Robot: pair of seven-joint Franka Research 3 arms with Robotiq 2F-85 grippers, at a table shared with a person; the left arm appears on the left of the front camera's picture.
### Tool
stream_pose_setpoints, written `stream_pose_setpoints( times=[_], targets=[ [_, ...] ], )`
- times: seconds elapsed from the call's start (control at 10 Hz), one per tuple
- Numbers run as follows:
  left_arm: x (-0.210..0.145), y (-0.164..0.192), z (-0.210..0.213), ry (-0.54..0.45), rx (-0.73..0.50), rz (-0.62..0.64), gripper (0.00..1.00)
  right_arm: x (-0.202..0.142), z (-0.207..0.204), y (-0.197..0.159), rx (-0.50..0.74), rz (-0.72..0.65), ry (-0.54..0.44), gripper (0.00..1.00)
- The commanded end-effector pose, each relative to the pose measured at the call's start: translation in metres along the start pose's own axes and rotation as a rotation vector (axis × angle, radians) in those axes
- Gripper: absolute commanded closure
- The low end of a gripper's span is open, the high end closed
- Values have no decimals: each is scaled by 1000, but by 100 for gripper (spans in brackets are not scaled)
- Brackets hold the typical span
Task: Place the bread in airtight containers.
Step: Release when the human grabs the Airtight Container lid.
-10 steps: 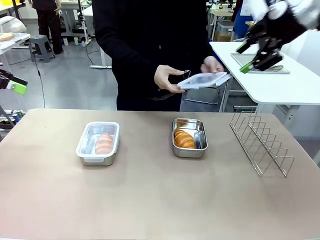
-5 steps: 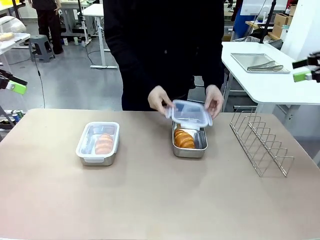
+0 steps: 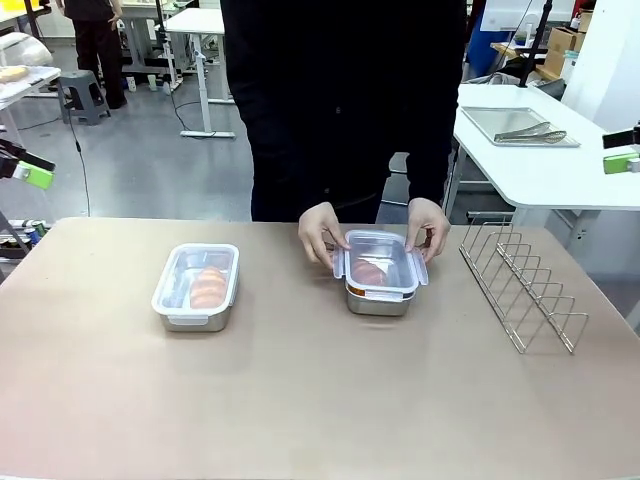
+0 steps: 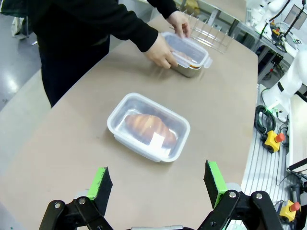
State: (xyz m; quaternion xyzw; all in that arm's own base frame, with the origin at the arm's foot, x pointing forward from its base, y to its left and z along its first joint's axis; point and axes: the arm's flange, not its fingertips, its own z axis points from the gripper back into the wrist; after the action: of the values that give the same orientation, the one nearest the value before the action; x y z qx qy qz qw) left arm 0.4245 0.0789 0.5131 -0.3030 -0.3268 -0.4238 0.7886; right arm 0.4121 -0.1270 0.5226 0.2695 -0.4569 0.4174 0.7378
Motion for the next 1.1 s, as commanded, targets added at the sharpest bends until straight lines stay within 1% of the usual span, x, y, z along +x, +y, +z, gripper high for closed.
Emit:
stream_pose_setpoints(
  times=[0.0, 1.0],
  targets=[
    [1, -1, 0, -7, -7, -18, 0, -6, -2, 1, 33, -12, -8, 0],
    [1, -1, 0, -7, -7, -18, 0, -6, -2, 1, 33, -12, -8, 0]
  ],
)
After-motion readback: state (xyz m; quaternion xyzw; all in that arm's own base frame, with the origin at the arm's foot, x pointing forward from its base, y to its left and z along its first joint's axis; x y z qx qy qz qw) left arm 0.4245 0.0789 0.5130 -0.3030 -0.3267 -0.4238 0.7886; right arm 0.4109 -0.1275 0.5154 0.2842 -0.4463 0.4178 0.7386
